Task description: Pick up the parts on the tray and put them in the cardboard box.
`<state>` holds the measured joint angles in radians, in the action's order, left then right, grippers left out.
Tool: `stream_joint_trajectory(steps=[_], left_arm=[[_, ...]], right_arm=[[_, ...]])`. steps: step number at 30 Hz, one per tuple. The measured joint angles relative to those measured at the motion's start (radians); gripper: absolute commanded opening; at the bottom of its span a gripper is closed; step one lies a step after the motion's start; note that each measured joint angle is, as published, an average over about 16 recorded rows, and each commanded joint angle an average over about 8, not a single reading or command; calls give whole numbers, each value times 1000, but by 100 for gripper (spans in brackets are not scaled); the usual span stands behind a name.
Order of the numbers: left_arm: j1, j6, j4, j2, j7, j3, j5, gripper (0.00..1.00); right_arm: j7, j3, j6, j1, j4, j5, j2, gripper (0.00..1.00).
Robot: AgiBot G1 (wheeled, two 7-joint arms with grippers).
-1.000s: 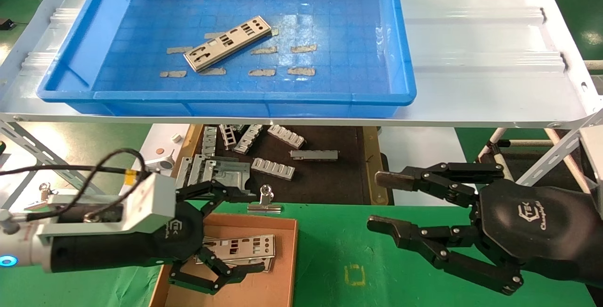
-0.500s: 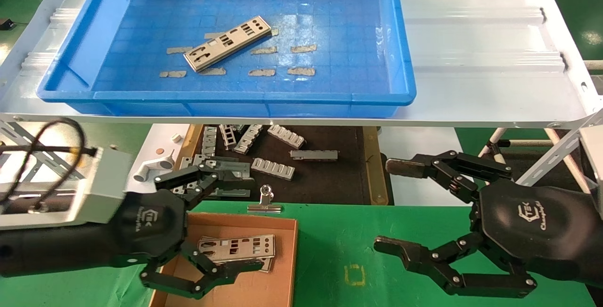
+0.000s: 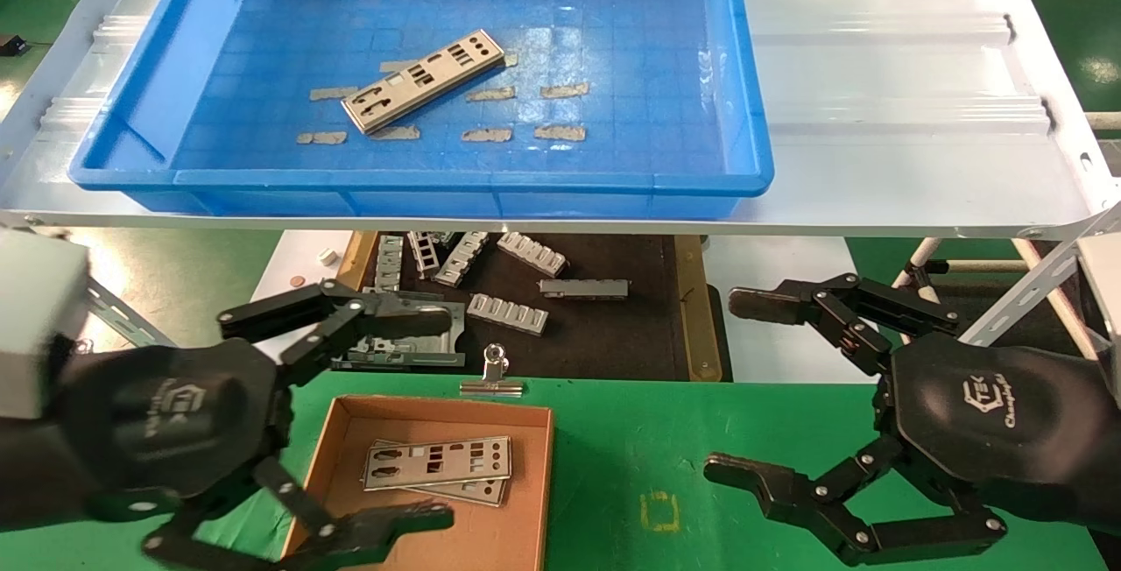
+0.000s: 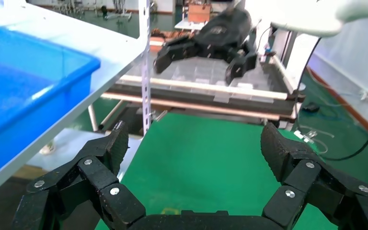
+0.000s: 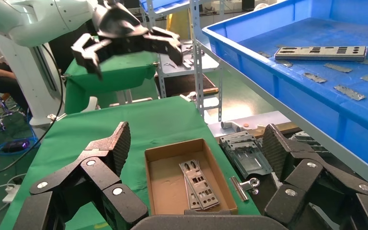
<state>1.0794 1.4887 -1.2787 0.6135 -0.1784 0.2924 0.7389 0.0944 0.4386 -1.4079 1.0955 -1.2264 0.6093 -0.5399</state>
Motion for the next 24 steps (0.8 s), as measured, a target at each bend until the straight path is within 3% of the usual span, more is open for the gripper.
stream_joint_trajectory(steps=[24], left_arm=[[-7,9,-7,-3,-10,-16,-11,100]], right_arm=[[0,0,0,0,0,0,0,100]])
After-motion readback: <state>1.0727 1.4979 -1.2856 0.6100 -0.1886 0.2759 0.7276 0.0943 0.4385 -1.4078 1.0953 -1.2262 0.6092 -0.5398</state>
